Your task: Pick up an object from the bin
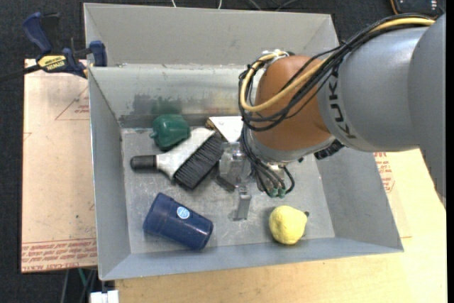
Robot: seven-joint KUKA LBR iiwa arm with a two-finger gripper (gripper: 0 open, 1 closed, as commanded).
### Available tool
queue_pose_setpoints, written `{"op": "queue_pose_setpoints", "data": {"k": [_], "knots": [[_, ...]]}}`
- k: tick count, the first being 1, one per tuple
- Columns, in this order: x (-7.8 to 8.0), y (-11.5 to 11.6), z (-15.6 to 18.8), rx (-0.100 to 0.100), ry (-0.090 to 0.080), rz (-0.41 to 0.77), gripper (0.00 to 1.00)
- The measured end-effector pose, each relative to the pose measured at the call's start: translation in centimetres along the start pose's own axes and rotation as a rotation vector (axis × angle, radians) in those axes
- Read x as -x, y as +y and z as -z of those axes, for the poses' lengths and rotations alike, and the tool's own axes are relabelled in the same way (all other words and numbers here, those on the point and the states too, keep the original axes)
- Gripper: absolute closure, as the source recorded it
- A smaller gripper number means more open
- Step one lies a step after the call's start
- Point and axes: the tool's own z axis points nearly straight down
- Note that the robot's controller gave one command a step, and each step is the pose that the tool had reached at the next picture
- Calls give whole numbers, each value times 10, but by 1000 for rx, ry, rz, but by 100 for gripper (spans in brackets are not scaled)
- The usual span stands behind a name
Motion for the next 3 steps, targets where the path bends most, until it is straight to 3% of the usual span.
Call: {"op": "queue_pose_setpoints", "data": {"k": [1,2,3], "knots": [[0,0,0,0,0,0,0],[32,-6,-26,0,-2,24,0],[74,-9,-40,2,-5,-25,0]]}}
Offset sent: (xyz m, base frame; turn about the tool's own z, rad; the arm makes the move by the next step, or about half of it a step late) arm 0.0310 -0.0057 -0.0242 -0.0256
